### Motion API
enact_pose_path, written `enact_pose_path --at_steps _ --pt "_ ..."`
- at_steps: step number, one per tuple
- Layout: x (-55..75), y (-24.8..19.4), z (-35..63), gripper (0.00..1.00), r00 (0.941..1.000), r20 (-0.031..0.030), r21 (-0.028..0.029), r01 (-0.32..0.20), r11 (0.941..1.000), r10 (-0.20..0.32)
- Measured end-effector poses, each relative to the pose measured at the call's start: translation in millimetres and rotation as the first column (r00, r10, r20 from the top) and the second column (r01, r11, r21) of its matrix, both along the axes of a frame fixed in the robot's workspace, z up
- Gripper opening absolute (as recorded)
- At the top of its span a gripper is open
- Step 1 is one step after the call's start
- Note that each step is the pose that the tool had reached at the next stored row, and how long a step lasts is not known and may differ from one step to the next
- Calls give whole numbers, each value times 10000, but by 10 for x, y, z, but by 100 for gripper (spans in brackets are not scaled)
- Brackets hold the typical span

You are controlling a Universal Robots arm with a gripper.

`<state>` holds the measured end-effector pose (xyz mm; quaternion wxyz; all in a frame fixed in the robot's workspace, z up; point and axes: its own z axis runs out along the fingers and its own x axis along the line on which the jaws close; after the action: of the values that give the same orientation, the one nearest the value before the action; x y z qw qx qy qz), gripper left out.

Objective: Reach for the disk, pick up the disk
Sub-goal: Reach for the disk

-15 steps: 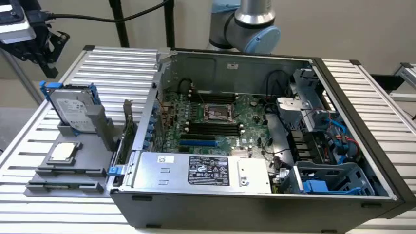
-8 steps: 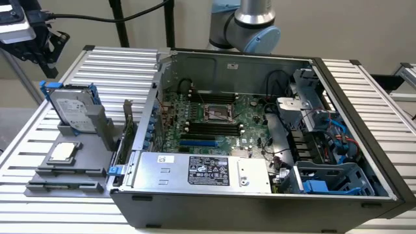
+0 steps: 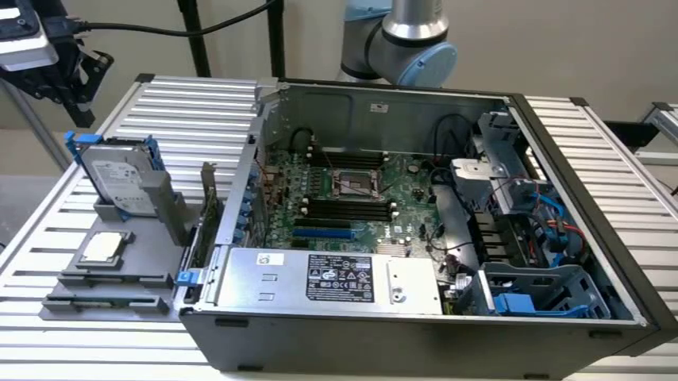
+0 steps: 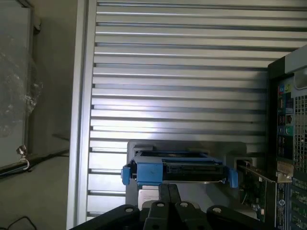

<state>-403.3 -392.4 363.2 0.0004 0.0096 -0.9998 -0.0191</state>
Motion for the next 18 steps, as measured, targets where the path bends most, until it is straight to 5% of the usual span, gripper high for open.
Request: enact_pose_path --at_steps 10,18 --pt "-40 1 0 11 10000 -1 -1 0 10000 0" --pt "-118 53 0 11 10000 0 -5 0 10000 0"
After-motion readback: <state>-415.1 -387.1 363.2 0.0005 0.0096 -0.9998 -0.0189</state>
